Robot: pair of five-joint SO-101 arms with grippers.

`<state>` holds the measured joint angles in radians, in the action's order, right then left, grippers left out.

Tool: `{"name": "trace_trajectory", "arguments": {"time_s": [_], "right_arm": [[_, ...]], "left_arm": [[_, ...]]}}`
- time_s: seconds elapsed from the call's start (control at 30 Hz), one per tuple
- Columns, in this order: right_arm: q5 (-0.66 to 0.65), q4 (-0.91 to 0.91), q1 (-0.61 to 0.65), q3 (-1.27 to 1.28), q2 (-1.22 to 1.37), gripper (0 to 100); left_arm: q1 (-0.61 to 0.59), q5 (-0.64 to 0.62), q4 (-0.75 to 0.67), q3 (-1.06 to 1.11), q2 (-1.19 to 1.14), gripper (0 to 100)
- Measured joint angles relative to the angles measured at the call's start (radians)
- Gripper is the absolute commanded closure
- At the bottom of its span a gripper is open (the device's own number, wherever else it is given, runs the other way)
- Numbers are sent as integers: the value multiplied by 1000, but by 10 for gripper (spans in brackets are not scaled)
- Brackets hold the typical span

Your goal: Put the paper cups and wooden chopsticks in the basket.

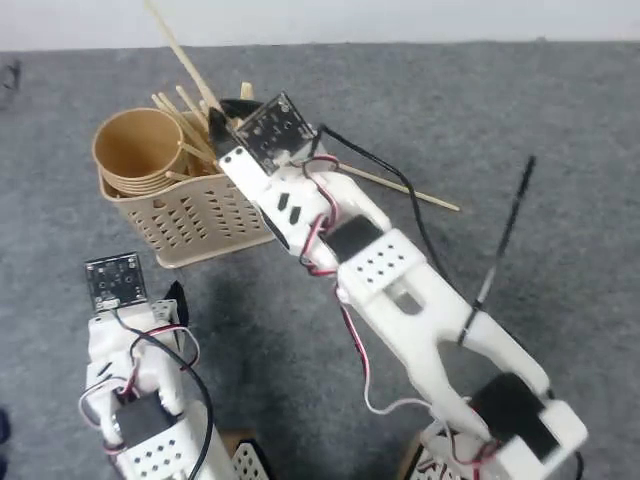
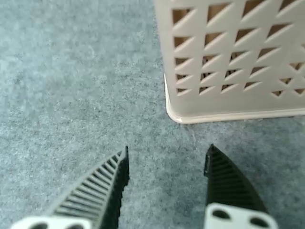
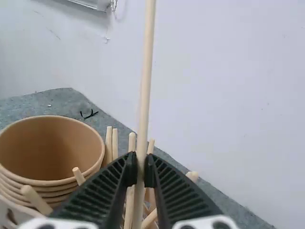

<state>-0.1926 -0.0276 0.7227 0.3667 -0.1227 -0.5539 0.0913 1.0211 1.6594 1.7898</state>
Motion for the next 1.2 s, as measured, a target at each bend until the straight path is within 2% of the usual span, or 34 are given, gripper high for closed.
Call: {"name": "trace_trajectory", "arguments": {"time_s": [0.3,0.57,0.77,1.07,1.2], "right_arm": [[-60,-14,0,-69,190,991],[-63,-15,0,-69,199,985],[-63,-15,0,-69,199,798],[-63,-15,11,-23,161,843],[-66,15,-8,-5,60,843]], "left_arm": [[0,0,0,0,0,761],[0,0,0,0,0,761],[0,0,0,0,0,761],[0,0,0,0,0,761],[0,0,0,0,0,761]]}}
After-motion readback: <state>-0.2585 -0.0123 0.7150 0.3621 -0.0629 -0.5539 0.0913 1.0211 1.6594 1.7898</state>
